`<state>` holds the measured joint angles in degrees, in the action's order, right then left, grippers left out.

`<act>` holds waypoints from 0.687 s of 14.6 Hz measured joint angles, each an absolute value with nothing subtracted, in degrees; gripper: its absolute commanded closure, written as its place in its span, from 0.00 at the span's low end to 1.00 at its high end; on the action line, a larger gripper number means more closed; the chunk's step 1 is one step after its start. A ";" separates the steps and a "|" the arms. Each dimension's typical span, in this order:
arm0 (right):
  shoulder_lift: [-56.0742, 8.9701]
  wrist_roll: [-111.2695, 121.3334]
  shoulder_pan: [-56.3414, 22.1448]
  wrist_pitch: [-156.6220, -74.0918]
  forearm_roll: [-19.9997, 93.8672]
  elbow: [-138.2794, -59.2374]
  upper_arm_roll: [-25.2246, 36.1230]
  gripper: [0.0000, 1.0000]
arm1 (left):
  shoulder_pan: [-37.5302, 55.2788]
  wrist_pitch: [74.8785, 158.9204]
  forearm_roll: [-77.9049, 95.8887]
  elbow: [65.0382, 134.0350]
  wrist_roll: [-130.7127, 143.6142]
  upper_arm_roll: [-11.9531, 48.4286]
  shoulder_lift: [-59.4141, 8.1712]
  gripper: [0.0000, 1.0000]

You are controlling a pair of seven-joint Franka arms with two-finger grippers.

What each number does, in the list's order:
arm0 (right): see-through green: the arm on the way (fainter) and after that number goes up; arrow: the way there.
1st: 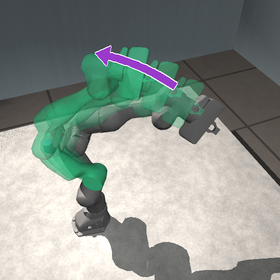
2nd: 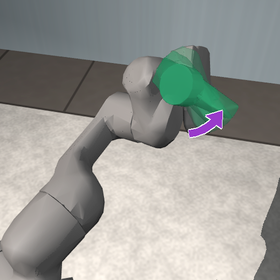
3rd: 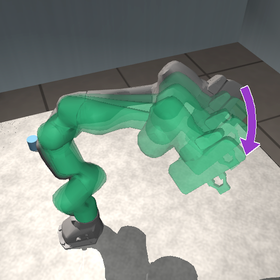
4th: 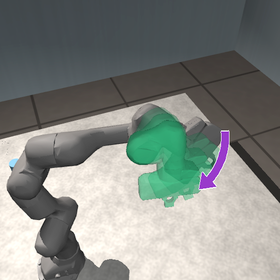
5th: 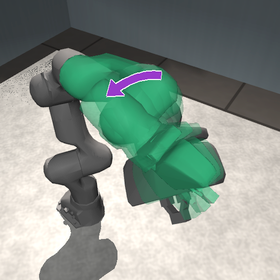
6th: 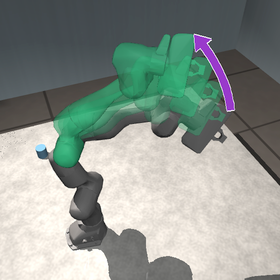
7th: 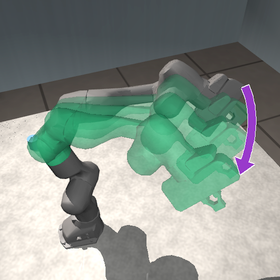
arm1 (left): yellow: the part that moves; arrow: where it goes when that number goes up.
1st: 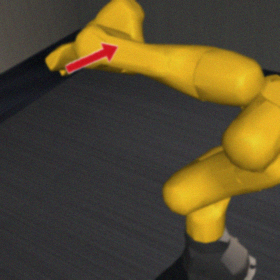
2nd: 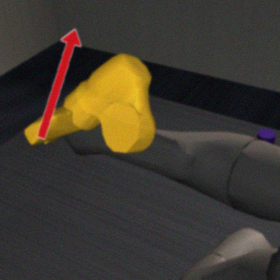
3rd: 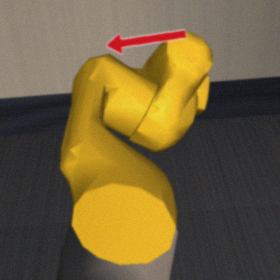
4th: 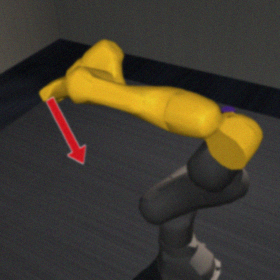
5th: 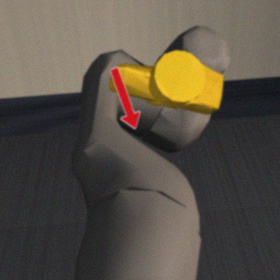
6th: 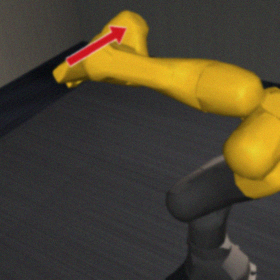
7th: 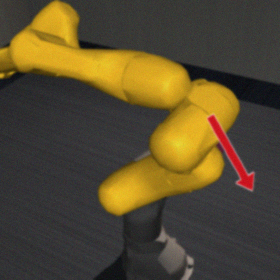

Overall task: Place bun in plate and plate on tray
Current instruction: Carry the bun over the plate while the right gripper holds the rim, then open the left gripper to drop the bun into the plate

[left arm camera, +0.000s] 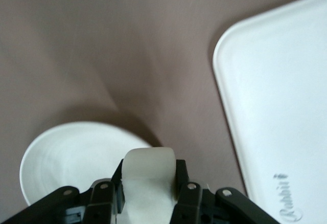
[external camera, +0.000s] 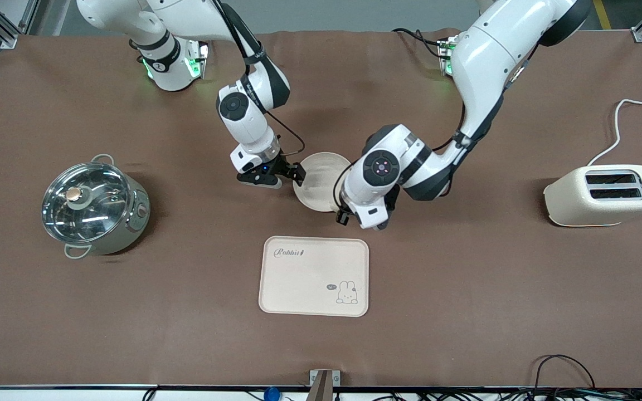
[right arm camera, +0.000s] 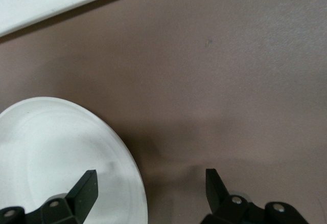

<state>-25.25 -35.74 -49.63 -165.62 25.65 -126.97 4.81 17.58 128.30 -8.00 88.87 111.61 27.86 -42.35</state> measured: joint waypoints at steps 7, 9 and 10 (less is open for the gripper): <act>-26.65 -35.78 -49.95 -165.65 25.67 -125.86 4.81 0.80 | 21.49 128.84 -8.00 93.19 115.12 28.10 -43.45 0.00; -26.91 -35.78 -50.06 -165.84 25.67 -125.80 4.79 0.96 | 21.88 128.84 -8.00 93.11 115.32 28.19 -43.31 0.00; -27.05 -35.79 -50.17 -166.10 25.67 -125.74 4.78 0.97 | 21.75 128.56 -8.00 92.90 115.35 28.17 -42.98 0.00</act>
